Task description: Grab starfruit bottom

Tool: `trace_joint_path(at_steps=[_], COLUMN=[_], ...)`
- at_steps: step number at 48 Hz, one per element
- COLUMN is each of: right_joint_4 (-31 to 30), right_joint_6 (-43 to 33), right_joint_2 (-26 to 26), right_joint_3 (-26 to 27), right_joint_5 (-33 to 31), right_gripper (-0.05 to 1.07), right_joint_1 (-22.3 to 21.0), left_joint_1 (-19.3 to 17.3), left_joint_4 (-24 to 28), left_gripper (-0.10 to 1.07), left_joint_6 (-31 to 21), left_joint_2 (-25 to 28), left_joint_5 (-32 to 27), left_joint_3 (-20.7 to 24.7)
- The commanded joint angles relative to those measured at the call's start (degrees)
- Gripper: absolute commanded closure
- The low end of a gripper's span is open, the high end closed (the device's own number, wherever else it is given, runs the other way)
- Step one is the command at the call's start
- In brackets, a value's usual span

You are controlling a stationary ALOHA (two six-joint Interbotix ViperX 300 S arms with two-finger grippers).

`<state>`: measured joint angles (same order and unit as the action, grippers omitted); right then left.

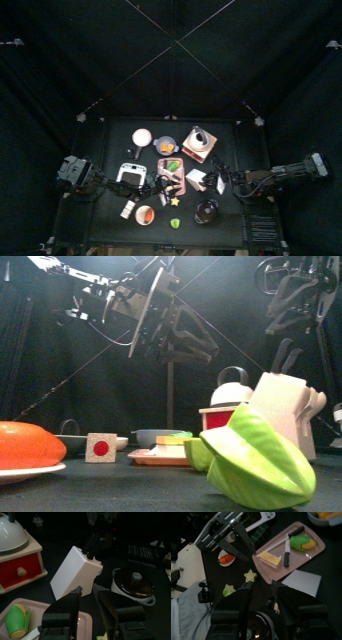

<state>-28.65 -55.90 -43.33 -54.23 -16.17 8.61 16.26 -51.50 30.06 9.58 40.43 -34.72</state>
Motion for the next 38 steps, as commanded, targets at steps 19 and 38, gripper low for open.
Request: trace_joint_path(at_steps=[19,38], right_joint_4=[-10.46,-9.84], right_joint_6=[0.00,-0.44], right_joint_2=[4.22,4.75], right_joint_3=[-3.34,-4.31], right_joint_5=[23.12,23.12], right_gripper=[0.27,0.27], right_joint_1=[-0.26,-0.26], left_joint_1=[1.32,2.55], left_joint_4=[2.37,11.34], left_gripper=[0.23,-0.03], left_joint_6=[0.53,0.35], left_joint_2=[-3.96,0.88], left_joint_5=[-18.19,-18.90], left_joint_3=[-0.35,-0.18])
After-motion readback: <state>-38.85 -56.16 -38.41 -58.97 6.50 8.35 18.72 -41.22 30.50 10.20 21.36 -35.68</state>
